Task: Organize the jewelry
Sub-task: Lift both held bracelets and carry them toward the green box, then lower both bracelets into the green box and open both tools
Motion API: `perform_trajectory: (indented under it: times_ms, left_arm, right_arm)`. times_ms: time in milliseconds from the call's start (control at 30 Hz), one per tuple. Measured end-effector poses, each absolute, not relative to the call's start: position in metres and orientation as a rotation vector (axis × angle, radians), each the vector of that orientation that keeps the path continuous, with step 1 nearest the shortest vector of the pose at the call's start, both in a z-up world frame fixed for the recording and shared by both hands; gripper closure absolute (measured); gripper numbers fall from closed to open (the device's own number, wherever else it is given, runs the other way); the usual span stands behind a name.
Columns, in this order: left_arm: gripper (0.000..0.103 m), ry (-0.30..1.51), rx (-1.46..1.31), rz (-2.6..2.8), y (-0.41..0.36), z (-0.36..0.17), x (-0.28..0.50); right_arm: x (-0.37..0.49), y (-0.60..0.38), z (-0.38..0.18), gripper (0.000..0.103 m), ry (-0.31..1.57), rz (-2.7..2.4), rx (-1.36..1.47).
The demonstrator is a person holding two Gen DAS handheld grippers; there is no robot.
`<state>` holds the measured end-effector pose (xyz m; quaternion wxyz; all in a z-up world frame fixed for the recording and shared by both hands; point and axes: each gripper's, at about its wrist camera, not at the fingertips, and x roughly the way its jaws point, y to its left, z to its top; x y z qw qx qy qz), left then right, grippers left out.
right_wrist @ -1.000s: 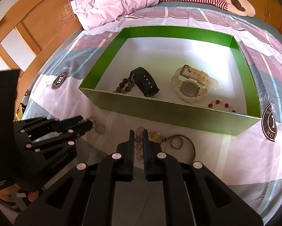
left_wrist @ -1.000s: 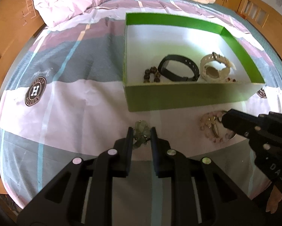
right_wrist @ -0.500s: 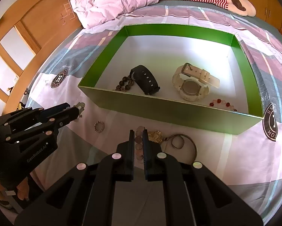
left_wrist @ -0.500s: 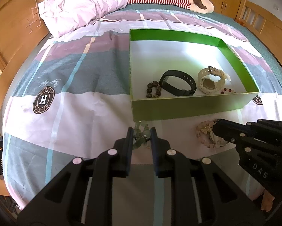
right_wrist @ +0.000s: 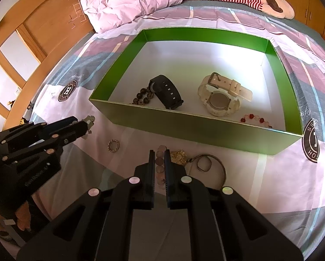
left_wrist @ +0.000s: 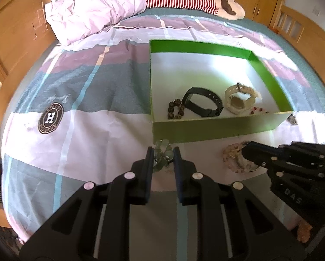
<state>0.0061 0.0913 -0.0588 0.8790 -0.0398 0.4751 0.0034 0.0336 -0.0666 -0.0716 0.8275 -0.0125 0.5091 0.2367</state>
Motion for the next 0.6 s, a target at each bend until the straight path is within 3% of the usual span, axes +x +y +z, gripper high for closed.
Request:
perform_trajectory:
  times_ms: [233,600]
  left_arm:
    - [0.085,0.987,-0.280,-0.001,0.139,-0.044,0.009]
    - [0.085,0.999,-0.281,-0.017,0.129,-0.041,0.015]
  right_arm:
    - [0.032,-0.077,-0.052,0.095,1.027,0.509,0.013]
    - [0.030,-0.095,-0.019,0.095,0.949,0.519,0.075]
